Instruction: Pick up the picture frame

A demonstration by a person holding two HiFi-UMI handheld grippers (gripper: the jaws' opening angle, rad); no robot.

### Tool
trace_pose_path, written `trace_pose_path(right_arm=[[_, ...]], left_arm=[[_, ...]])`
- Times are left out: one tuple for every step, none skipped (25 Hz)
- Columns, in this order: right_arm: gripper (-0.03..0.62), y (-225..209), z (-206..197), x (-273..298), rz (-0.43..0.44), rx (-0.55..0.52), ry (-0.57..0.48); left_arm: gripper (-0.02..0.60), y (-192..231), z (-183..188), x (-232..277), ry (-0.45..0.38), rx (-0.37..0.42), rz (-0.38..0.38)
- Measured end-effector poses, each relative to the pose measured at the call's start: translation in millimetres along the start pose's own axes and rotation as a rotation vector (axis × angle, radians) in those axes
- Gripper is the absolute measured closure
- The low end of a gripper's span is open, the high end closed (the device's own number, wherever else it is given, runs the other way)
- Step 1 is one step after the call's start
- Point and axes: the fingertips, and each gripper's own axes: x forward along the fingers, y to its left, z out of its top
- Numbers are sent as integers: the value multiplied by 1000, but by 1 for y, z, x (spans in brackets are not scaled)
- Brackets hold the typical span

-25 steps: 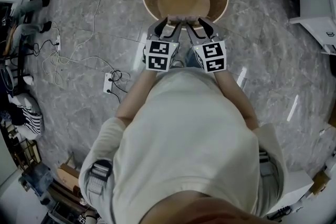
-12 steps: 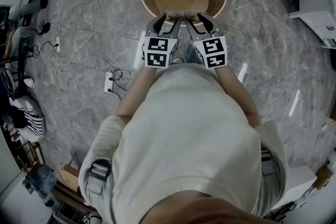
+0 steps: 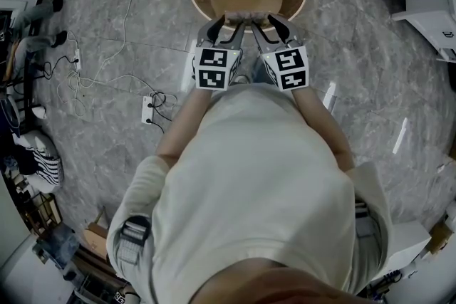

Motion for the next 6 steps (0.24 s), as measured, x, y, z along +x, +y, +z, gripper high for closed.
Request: trace_pose_path(right_arm=[[433, 0, 0, 0, 0, -1, 0], [433, 0, 0, 0, 1, -1, -1], [433, 0, 0, 1, 1, -1, -1], [433, 0, 1, 1, 1, -1, -1], [433, 0, 1, 2, 1, -2, -1], [433, -1, 2, 2, 1, -2, -1]], left_arm=[[397, 0, 0, 0, -1, -2, 0], [397, 0, 0, 0, -1, -3, 0], [397, 1, 0, 0, -2, -5, 0], [397, 1, 0, 0, -3, -6, 0], [397, 2, 1, 1, -5, -8, 0], [397, 2, 1, 1, -6, -10, 0]])
